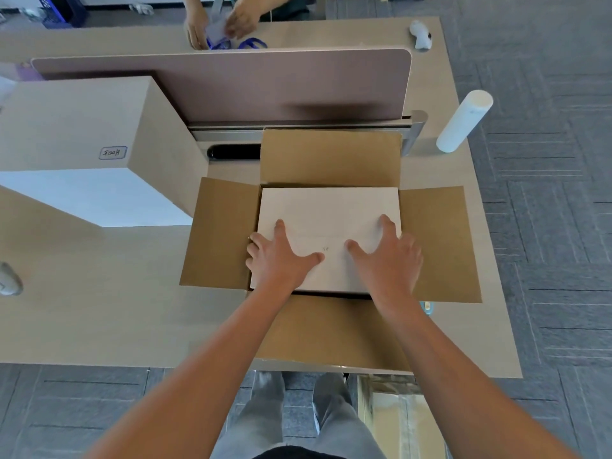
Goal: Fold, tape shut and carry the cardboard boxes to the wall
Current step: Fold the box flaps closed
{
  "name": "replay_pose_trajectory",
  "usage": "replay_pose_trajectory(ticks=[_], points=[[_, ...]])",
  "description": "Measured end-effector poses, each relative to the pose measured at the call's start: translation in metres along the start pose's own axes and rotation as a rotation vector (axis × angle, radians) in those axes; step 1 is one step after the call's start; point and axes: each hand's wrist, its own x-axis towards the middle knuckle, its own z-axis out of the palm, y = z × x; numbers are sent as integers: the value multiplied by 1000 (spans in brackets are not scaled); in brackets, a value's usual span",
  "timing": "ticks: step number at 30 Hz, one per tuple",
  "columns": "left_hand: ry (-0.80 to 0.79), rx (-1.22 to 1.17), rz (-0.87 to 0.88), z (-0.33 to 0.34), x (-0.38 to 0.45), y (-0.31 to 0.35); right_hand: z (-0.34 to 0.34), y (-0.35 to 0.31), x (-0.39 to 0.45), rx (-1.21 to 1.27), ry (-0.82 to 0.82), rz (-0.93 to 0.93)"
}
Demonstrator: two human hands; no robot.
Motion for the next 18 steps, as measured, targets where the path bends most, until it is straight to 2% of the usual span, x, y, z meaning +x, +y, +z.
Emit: replay_pose_trajectory(ticks=[6, 13, 18], points=[[33, -12, 1, 15, 6, -6, 17, 12, -7, 3, 87, -60], [107, -35, 27, 34, 0, -10, 26, 33, -20, -189, 15, -215], [240, 129, 213, 52, -23, -13, 24, 50, -30, -175, 9, -346]])
